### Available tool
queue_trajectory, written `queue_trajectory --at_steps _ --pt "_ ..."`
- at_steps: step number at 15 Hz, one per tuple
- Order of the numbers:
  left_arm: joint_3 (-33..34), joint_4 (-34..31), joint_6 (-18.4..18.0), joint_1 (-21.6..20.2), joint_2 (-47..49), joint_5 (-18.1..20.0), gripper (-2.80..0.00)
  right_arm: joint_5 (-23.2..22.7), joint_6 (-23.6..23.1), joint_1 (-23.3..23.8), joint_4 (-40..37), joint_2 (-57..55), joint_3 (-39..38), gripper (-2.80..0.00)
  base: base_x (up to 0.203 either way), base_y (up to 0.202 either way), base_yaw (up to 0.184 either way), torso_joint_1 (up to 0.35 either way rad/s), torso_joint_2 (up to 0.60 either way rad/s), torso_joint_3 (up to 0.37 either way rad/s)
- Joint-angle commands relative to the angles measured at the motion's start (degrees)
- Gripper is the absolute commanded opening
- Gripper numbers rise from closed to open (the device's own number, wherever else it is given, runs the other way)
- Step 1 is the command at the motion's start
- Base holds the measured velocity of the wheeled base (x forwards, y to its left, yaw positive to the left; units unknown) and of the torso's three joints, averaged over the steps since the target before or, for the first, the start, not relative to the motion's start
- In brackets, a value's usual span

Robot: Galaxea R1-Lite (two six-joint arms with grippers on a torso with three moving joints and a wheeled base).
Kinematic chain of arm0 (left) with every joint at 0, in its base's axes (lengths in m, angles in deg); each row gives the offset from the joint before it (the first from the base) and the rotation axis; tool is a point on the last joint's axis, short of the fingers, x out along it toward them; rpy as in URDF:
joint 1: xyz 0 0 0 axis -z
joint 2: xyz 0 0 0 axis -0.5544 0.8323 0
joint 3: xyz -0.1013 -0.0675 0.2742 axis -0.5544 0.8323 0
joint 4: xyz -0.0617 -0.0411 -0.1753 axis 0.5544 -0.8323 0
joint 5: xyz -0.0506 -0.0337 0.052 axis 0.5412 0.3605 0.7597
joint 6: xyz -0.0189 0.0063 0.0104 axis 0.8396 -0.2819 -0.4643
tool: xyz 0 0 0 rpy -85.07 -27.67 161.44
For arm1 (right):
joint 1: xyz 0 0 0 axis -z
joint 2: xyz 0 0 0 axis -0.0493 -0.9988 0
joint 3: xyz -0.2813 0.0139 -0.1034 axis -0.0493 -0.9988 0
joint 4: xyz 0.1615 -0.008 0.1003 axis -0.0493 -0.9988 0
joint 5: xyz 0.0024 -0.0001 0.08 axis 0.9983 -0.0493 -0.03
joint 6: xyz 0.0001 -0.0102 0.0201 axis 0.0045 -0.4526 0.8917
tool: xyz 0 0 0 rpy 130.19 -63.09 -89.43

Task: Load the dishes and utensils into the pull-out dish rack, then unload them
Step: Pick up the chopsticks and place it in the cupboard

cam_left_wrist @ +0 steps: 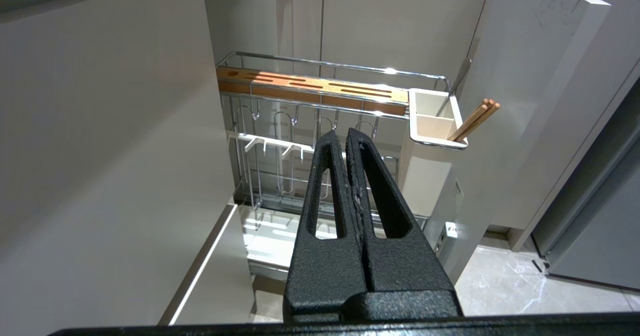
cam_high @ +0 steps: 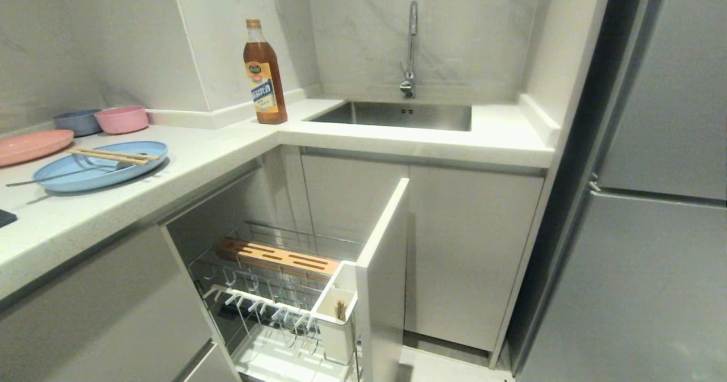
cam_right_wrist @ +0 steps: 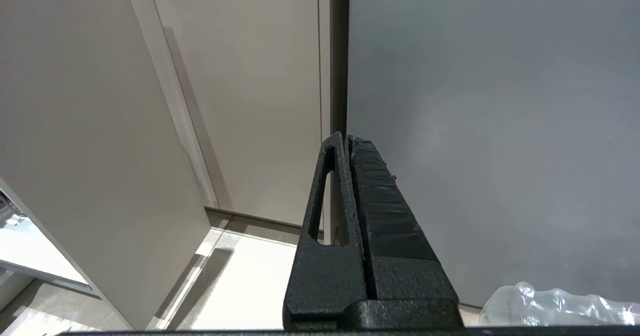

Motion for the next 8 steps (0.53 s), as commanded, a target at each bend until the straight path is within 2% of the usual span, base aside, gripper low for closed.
queue_trajectory --at_steps 1,6,8 --pt "0.00 0.04 0.11 -0.01 -0.01 0.02 -2.80 -0.01 0.00 0.00 0.00 -0.05 0.00 -2.80 0.000 0.000 0.000 0.000 0.00 0.000" --pt "0.00 0.09 0.20 -0.06 -0.01 -1.27 -2.80 -0.01 0.00 0.00 0.00 -0.05 0.00 -2.80 0.000 0.000 0.000 0.000 0.00 0.000" --pt "0.00 0.09 0.20 0.02 -0.01 -1.36 -2.80 -0.01 0.00 0.00 0.00 -0.05 0.00 -2.80 0.000 0.000 0.000 0.002 0.01 -0.120"
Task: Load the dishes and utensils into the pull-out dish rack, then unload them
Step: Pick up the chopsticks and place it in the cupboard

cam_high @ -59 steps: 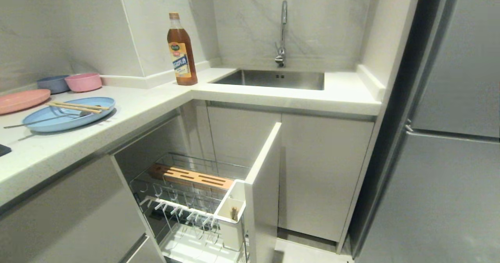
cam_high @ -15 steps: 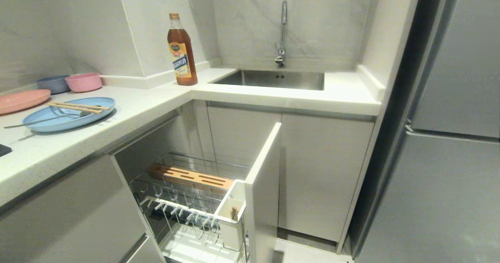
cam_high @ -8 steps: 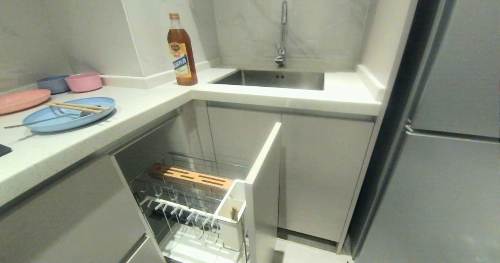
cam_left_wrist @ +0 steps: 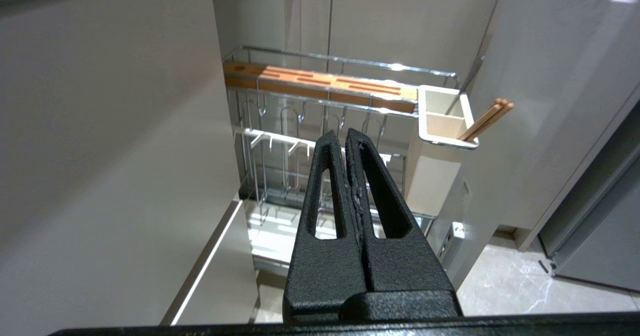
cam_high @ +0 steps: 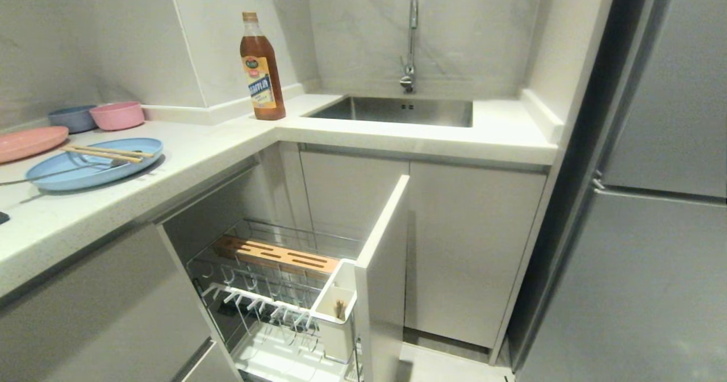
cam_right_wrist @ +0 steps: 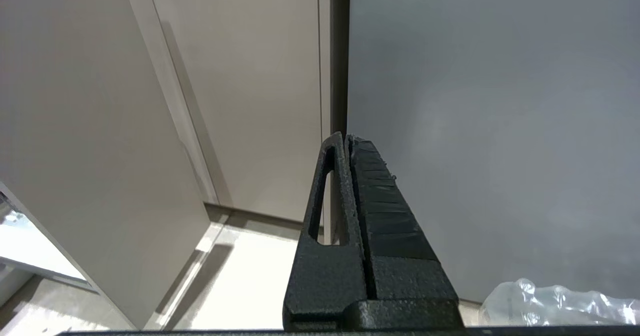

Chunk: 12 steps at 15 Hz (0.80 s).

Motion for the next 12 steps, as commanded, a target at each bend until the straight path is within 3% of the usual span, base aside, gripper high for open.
queue_trajectory --at_steps 1,12 --pt "0.00 -0.11 0.02 0.04 -0.01 -0.10 -2.80 -0.01 0.00 0.00 0.00 -0.05 0.00 -2.80 0.000 0.000 0.000 0.006 0.00 -0.159" --pt "0.00 -0.11 -0.07 -0.04 -0.01 -0.10 -2.80 -0.01 0.00 0.00 0.00 -0.05 0.00 -2.80 0.000 0.000 0.000 0.004 0.00 -0.198"
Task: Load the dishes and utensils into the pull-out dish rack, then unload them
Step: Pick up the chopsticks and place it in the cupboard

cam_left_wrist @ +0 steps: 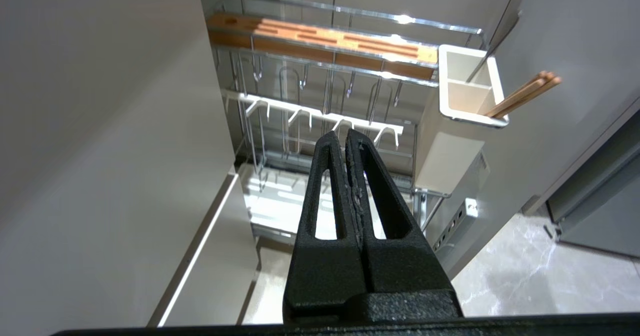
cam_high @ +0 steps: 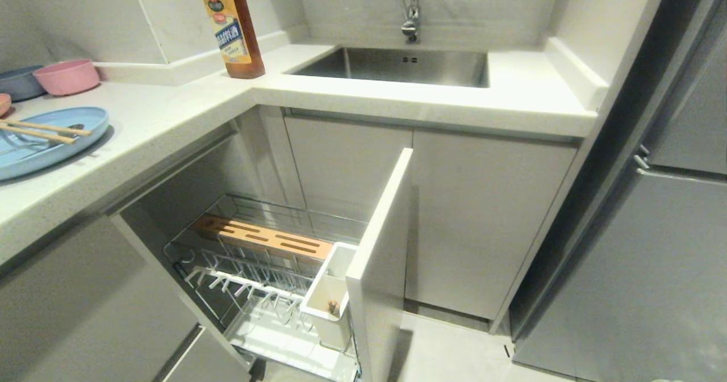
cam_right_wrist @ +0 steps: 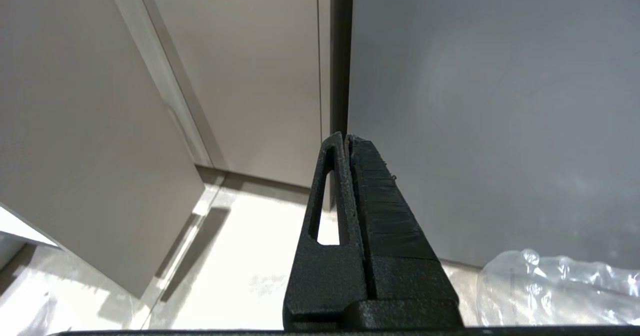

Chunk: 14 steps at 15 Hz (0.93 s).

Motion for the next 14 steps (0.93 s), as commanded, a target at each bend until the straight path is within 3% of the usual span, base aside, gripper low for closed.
queue_trajectory --at_steps 1,14 --pt "0.00 -0.03 0.03 -0.04 -0.01 -0.05 -2.80 -0.01 0.00 0.00 0.00 -0.05 0.00 -2.80 0.000 0.000 0.000 0.005 0.00 -0.200" --pt "0.00 0.06 1.42 -0.04 -0.01 -0.13 -2.80 -0.01 0.00 0.00 0.00 -0.05 0.00 -2.80 0.000 0.000 0.000 0.003 0.00 -0.190"
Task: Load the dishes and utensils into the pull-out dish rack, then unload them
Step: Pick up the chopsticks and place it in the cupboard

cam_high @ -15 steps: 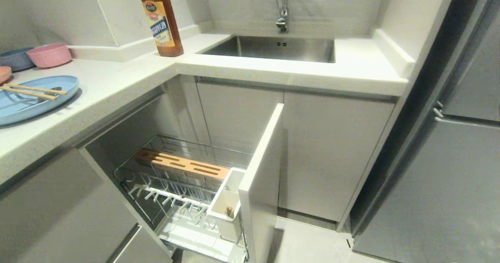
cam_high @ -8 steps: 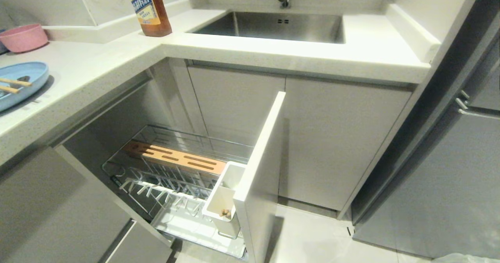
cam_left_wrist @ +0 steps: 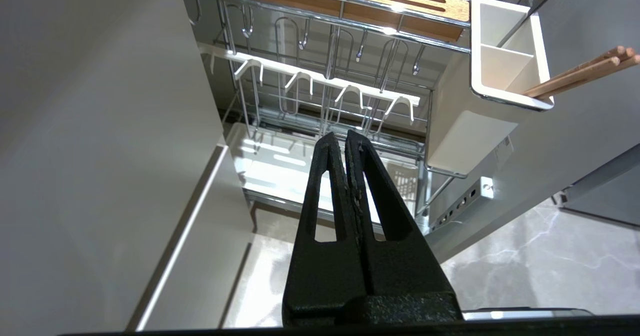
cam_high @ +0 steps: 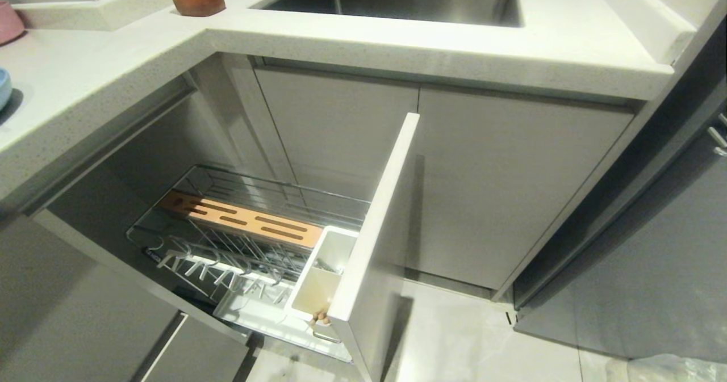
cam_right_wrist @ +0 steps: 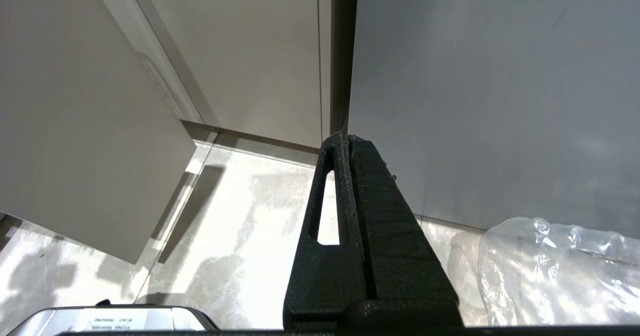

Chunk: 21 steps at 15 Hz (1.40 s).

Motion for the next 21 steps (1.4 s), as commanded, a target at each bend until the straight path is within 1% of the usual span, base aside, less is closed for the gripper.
queue_trajectory --at_steps 1,3,21 --pt "0.00 0.03 0.83 -0.04 -0.01 -0.02 -2.80 0.01 0.00 0.00 0.00 -0.05 0.00 -2.80 0.000 0.000 0.000 0.002 0.00 -0.057" --pt "0.00 0.03 1.30 -0.04 -0.01 -0.02 -2.80 0.01 0.00 0.00 0.00 -0.05 0.00 -2.80 0.000 0.000 0.000 0.002 0.00 -0.013" --pt "0.00 0.03 1.30 -0.04 -0.01 -0.02 -2.80 0.01 0.00 0.00 0.00 -0.05 0.00 -2.80 0.000 0.000 0.000 0.000 0.00 0.000"
